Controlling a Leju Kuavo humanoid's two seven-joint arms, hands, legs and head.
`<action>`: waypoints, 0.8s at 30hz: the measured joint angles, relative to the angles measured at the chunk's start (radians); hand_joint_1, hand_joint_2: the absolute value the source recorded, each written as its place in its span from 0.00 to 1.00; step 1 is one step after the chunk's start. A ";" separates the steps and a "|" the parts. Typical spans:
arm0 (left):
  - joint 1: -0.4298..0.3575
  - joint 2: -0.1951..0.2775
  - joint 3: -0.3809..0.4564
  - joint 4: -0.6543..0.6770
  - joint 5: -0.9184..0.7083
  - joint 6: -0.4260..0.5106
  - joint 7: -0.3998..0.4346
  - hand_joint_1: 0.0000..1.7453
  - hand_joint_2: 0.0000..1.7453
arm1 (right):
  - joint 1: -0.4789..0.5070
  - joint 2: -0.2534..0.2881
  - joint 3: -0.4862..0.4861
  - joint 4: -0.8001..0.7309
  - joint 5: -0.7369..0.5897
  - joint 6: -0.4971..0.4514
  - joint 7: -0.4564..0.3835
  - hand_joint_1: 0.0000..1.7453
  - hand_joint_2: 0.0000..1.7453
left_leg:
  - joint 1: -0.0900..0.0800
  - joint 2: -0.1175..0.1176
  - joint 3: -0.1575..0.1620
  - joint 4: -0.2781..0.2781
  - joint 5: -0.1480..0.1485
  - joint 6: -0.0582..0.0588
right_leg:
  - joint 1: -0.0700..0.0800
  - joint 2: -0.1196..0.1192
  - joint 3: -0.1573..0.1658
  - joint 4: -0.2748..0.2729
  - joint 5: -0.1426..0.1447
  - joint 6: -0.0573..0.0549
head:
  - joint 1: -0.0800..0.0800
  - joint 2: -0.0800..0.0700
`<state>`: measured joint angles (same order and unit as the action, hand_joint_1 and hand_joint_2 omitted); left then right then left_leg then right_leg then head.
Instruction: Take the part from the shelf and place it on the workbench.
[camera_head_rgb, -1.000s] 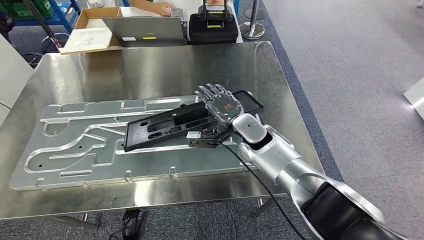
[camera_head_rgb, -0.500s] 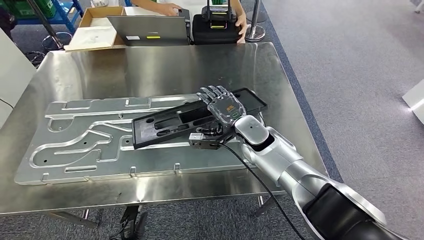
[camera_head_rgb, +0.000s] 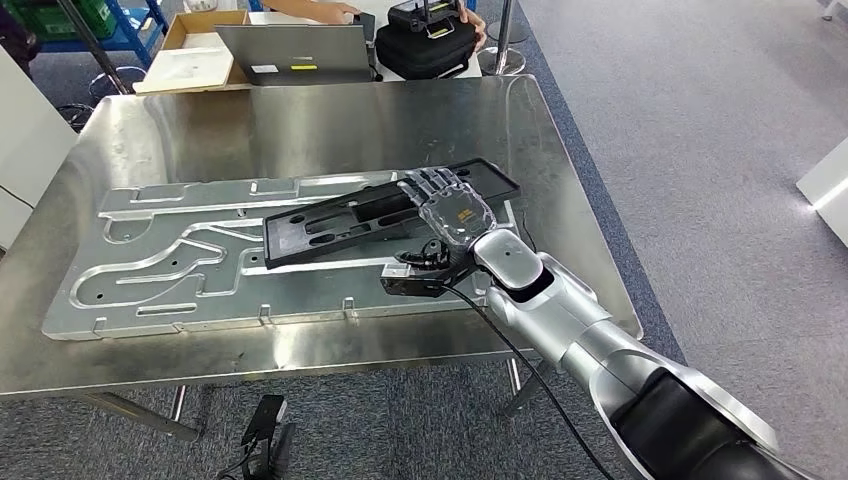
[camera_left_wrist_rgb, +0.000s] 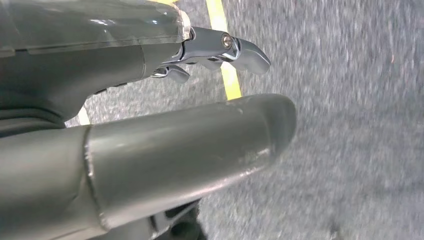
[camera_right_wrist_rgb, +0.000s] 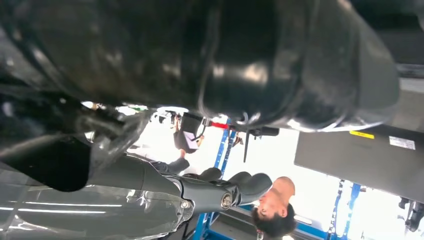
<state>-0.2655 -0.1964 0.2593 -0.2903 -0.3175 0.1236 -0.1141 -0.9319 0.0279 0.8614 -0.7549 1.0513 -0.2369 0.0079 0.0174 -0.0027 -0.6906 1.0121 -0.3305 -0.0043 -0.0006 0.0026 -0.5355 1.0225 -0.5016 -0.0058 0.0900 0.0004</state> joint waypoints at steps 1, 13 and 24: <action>0.001 0.000 -0.002 0.000 0.000 0.001 0.000 0.00 0.00 | 0.001 -0.001 0.000 0.000 0.000 0.000 0.000 0.00 0.00 | 0.001 0.000 -0.007 0.012 -0.018 -0.005 | -0.002 -0.002 -0.007 -0.002 0.011 -0.009 | 0.000 0.000; 0.004 0.001 -0.014 -0.003 -0.005 0.004 -0.004 0.00 0.00 | 0.011 -0.006 -0.001 -0.005 0.000 -0.011 0.000 0.00 0.00 | -0.016 0.000 0.167 0.012 -0.182 0.022 | 0.010 -0.008 -0.158 0.007 0.142 -0.014 | 0.000 0.000; 0.003 -0.003 -0.027 -0.004 0.010 0.005 0.004 0.00 0.00 | 0.031 -0.020 -0.002 -0.006 0.001 -0.022 0.000 0.00 0.00 | -0.002 0.013 0.042 -0.017 -0.047 0.038 | -0.024 -0.003 -0.161 0.246 0.001 0.047 | 0.000 0.000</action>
<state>-0.2630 -0.1992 0.2323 -0.2941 -0.3070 0.1288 -0.1102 -0.9013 0.0076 0.8598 -0.7609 1.0523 -0.2588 0.0074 0.0155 0.0103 -0.6483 0.9950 -0.3780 0.0342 -0.0247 -0.0002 -0.6965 1.2687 -0.5005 0.0409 0.0900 0.0004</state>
